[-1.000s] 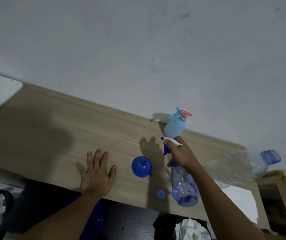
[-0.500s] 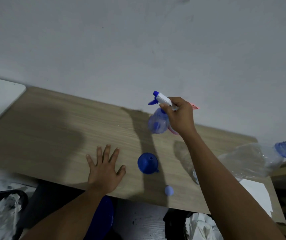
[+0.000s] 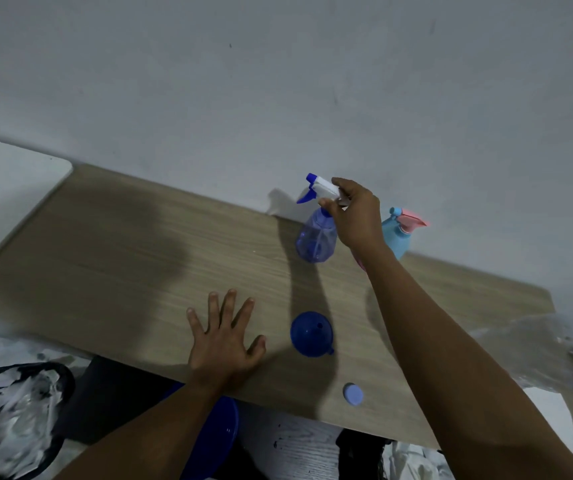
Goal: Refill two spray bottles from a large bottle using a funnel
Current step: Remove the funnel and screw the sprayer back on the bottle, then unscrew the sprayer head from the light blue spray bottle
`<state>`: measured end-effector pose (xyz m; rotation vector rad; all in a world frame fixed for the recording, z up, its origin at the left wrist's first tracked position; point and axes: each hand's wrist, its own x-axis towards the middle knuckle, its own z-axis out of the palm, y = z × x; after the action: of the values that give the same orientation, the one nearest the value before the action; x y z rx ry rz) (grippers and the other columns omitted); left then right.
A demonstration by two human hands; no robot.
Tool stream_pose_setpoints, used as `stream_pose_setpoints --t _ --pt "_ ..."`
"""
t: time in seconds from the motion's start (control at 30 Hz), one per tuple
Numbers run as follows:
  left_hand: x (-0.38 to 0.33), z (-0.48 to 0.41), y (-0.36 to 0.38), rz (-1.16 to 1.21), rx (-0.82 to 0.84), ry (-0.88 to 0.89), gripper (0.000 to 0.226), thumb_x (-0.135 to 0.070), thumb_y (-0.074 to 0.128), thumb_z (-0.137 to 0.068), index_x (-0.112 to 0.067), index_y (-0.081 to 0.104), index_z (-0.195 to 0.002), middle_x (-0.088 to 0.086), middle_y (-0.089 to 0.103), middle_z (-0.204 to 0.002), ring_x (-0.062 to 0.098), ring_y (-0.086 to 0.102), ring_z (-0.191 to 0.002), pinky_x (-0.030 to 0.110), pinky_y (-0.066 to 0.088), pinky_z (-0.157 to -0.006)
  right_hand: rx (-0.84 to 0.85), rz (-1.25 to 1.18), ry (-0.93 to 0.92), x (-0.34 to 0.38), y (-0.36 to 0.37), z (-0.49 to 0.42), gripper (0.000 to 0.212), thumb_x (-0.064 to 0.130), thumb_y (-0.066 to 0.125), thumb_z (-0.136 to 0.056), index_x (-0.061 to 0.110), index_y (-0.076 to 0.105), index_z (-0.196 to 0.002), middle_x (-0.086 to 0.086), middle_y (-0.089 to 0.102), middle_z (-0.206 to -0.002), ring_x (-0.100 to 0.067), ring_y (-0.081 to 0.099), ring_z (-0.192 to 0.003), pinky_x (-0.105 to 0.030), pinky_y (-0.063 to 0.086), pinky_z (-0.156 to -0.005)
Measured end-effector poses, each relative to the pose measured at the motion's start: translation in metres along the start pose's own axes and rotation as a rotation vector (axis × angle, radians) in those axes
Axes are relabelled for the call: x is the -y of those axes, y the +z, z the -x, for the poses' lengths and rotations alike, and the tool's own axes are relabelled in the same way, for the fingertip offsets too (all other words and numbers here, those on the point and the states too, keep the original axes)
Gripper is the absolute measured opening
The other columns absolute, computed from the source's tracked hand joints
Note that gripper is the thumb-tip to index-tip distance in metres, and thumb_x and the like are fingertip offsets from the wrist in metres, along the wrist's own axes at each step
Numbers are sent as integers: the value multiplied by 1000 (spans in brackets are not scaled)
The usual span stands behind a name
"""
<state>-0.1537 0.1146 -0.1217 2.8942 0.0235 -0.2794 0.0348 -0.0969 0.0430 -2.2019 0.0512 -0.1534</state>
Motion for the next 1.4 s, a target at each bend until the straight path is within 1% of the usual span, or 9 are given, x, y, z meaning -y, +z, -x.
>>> stream_pose_setpoints --t 0.17,0.43,0.57,0.63,0.73,0.9,1.07,1.23,1.4 --pt "2 0 4 -23 -2 -3 81 -73 28 -87 -37 12 -157 0 4 -168 33 -7 -153 69 -6 -115 -5 4 -50 10 -7 10 75 24 83 -79 19 46 -145 -4 58 -130 -15 55 -113 -24 44 -92" --pt "8 2 6 117 -79 7 71 -70 33 -86 -34 39 -147 -7 26 -162 22 11 -152 61 -3 -118 -383 -101 -142 -11 -62 63 45 20 71 -90 11 57 -132 -1 61 -121 -7 59 -105 -16 50 -90" --pt "-15 -11 -13 426 -323 -8 56 -59 41 -86 -27 59 -128 -4 62 -131 21 50 -125 50 29 -112 -494 -128 74 -45 -89 74 35 17 60 -97 9 57 -131 -8 63 -121 -16 60 -106 -2 44 -79" --pt "-49 -28 -38 525 -392 121 43 -49 51 -89 -23 64 -120 -4 68 -115 20 61 -108 35 42 -100 -475 -109 211 -61 -92 72 35 15 53 -99 10 54 -134 -11 60 -127 -22 59 -113 -12 44 -87" --pt "-118 -59 -69 792 -237 299 29 -25 68 -91 -19 64 -119 -7 68 -104 10 64 -96 25 51 -88 -384 -59 315 -76 -93 65 40 10 46 -102 12 48 -142 -11 53 -141 -26 54 -126 -36 45 -106" --pt "-198 -117 -82 795 67 407 55 -26 67 -92 -23 44 -142 -7 57 -128 10 55 -114 29 47 -96 -202 29 267 -76 -99 43 47 2 41 -102 13 41 -148 -5 41 -155 -22 39 -142 -33 33 -116" --pt "-217 -155 -54 722 130 388 72 -26 69 -88 -26 33 -150 1 50 -147 23 50 -133 45 44 -110 -205 73 230 -82 -98 37 36 9 51 -100 12 55 -136 -6 55 -140 -23 53 -128 -31 41 -108" --pt "-217 -156 -40 685 91 367 61 -22 64 -94 -23 35 -149 1 49 -149 22 47 -136 34 39 -110 -262 16 210 -89 -92 46 12 20 58 -99 12 64 -105 -2 65 -102 -17 59 -86 -8 38 -64" --pt "-208 -140 -50 779 153 369 54 -26 65 -94 -26 43 -143 -2 56 -139 19 54 -126 37 48 -105 -260 -18 130 -81 -89 62 8 24 60 -98 22 61 -90 9 63 -77 1 57 -67 -10 39 -57"
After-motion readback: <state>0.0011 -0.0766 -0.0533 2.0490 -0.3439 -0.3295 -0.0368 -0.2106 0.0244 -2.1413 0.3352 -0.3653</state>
